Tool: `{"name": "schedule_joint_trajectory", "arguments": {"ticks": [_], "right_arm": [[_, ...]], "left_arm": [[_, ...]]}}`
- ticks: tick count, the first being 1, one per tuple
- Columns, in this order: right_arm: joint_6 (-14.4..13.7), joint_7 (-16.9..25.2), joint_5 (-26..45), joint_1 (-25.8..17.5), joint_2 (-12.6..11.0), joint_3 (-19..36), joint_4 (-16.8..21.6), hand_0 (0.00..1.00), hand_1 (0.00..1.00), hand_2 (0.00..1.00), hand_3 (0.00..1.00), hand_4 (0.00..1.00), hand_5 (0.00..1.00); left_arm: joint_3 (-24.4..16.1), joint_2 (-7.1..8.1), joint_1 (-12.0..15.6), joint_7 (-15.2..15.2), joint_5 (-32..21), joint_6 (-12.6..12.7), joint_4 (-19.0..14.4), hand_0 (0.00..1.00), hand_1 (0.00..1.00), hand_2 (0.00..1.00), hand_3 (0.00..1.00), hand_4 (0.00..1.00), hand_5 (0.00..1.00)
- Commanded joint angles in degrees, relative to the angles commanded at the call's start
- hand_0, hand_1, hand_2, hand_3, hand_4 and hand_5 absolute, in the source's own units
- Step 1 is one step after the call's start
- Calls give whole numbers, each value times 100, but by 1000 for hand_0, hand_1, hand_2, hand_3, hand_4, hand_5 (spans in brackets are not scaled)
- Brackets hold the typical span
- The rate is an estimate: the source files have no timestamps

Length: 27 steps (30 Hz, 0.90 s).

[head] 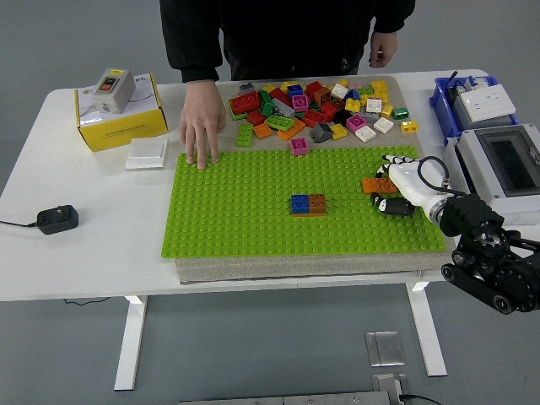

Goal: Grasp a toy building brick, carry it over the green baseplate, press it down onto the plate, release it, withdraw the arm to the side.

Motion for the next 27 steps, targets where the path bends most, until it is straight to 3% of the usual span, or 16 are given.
{"name": "schedule_joint_trajectory", "arguments": {"ticks": [27], "right_arm": [[-31, 36, -26, 28, -12, 44, -14, 783, 918, 942, 524, 520, 409]], "left_arm": [[63, 11, -39, -45, -64, -16, 0, 633, 604, 581, 705, 445, 597]]}}
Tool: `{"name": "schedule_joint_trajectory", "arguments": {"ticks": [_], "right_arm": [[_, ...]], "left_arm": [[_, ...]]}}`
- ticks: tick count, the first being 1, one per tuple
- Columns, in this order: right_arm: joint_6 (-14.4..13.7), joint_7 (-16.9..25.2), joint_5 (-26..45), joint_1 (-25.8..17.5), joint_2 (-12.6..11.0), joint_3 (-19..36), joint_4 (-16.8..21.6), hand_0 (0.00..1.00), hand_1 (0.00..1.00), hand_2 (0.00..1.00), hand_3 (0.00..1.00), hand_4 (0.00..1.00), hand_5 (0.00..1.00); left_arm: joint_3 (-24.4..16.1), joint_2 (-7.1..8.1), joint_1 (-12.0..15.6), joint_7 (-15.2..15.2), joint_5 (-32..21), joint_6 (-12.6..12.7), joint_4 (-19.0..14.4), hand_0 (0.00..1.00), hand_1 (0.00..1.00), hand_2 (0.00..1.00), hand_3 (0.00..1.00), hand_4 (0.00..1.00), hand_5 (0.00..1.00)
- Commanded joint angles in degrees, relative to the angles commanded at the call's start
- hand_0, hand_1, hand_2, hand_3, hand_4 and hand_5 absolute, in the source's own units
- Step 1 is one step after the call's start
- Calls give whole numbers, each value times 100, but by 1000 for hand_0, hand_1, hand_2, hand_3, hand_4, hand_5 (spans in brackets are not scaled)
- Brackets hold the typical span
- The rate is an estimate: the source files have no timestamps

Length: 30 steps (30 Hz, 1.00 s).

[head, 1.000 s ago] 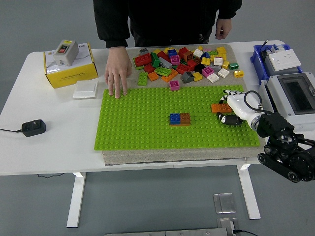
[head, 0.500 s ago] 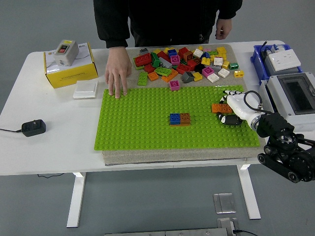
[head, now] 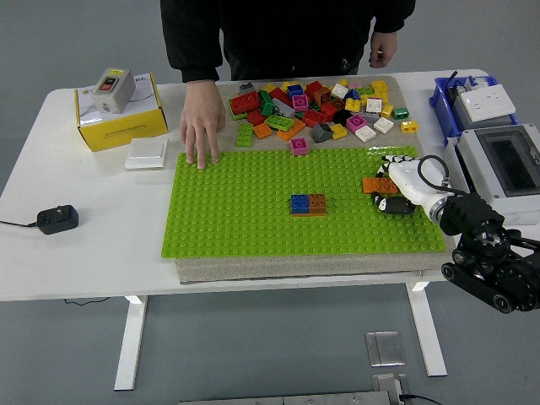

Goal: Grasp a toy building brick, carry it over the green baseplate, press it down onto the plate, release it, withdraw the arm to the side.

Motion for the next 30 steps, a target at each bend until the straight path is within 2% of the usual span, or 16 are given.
{"name": "schedule_joint_trajectory", "arguments": {"ticks": [17, 30], "right_arm": [[26, -16, -63, 45, -68, 105, 151, 783, 914, 940, 526, 505, 396], [-33, -41, 8, -113, -50, -108, 764, 783, 911, 938, 526, 508, 401]], "left_arm": [[-76, -1, 4, 2, 90, -12, 0, 634, 605, 582, 709, 449, 599], [-125, -7, 19, 5, 137, -26, 0, 635, 605, 582, 715, 459, 598]]}}
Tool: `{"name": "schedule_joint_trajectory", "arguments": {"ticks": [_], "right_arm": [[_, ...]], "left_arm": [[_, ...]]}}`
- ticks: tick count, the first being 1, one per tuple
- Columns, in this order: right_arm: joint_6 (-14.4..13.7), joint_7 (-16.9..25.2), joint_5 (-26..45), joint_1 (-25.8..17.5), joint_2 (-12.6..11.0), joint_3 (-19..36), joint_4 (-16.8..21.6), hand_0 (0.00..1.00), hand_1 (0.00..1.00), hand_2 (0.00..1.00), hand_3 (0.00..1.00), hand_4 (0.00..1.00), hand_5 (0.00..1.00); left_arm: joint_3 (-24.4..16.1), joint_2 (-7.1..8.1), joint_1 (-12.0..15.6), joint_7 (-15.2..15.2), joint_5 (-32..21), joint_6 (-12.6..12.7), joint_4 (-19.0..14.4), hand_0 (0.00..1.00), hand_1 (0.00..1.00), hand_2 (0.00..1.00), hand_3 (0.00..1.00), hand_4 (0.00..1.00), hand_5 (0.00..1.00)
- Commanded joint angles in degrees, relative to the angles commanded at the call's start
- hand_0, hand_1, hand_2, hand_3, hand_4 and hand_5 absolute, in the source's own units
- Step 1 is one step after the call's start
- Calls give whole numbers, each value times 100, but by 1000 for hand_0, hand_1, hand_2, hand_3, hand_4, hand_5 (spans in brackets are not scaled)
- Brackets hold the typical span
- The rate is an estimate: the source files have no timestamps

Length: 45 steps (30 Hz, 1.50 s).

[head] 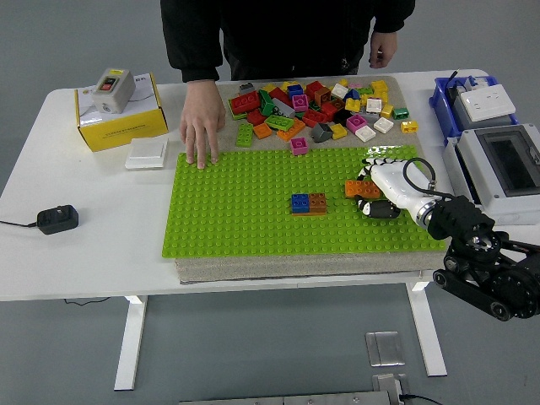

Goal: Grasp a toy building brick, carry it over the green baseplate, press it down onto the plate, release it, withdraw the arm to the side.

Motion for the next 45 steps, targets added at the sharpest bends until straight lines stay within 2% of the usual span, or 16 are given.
{"name": "schedule_joint_trajectory", "arguments": {"ticks": [29, 45], "right_arm": [[-33, -55, -51, -178, 35, -23, 373, 785, 914, 942, 533, 525, 426], [-64, -59, -244, -267, 124, 36, 338, 788, 915, 946, 534, 530, 430]], "left_arm": [[-112, -2, 17, 10, 86, -28, 0, 636, 605, 581, 723, 470, 601], [7, -7, 16, 19, -43, -21, 0, 636, 605, 583, 727, 480, 611]]}}
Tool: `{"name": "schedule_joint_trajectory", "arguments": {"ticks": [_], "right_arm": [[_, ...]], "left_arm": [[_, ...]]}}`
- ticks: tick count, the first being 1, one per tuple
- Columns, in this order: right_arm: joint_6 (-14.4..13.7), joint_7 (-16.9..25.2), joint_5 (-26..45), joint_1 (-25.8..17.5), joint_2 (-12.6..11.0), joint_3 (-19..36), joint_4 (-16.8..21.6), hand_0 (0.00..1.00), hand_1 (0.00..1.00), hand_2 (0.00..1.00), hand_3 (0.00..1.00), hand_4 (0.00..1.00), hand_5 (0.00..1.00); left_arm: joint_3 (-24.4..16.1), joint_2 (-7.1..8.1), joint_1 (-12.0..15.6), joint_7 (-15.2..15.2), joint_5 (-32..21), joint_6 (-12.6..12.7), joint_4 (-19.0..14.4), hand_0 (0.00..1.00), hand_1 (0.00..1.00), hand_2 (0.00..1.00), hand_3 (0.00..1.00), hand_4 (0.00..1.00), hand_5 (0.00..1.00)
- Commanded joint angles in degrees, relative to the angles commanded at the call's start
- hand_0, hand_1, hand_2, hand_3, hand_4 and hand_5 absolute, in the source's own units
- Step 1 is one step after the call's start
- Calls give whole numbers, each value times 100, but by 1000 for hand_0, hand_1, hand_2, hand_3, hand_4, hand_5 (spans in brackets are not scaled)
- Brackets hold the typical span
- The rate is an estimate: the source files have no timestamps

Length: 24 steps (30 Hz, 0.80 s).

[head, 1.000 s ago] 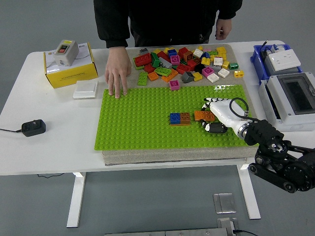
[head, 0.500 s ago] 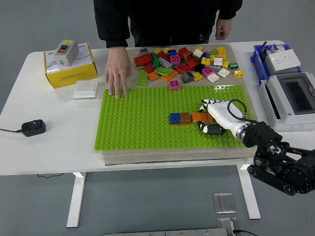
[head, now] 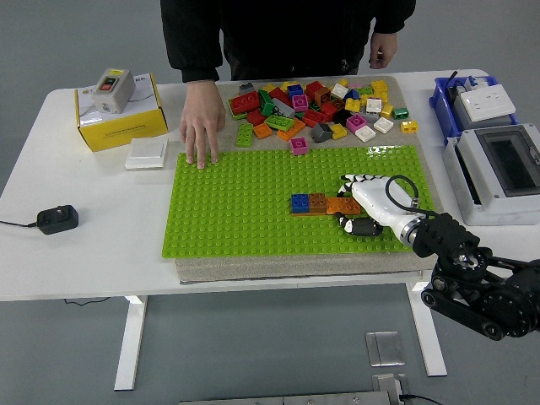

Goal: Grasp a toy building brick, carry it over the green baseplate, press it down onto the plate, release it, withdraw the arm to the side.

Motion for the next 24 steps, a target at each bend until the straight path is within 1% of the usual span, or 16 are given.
{"name": "schedule_joint_trajectory", "arguments": {"ticks": [2, 3, 8, 9, 24], "right_arm": [[-2, 2, -9, -7, 4, 12, -6, 788, 915, 946, 534, 530, 430], [-3, 4, -12, -9, 6, 17, -7, 788, 918, 950, 668, 533, 435], [-7, 10, -13, -25, 9, 36, -4, 788, 918, 950, 668, 533, 435], [-8, 10, -13, -30, 10, 36, -3, 789, 919, 955, 781, 535, 436], [-22, 18, -23, -81, 53, 87, -19, 789, 921, 956, 799, 537, 438]], "left_arm": [[31, 3, -1, 1, -35, 3, 0, 636, 605, 583, 727, 480, 611], [42, 4, -3, 2, -47, 3, 0, 637, 605, 583, 727, 484, 615], [98, 2, -9, 6, -102, 5, 0, 637, 605, 583, 727, 484, 615], [104, 1, -9, 7, -108, 6, 0, 637, 605, 582, 726, 485, 616], [155, -9, 0, 22, -149, 9, 0, 637, 605, 577, 726, 485, 619]]}}
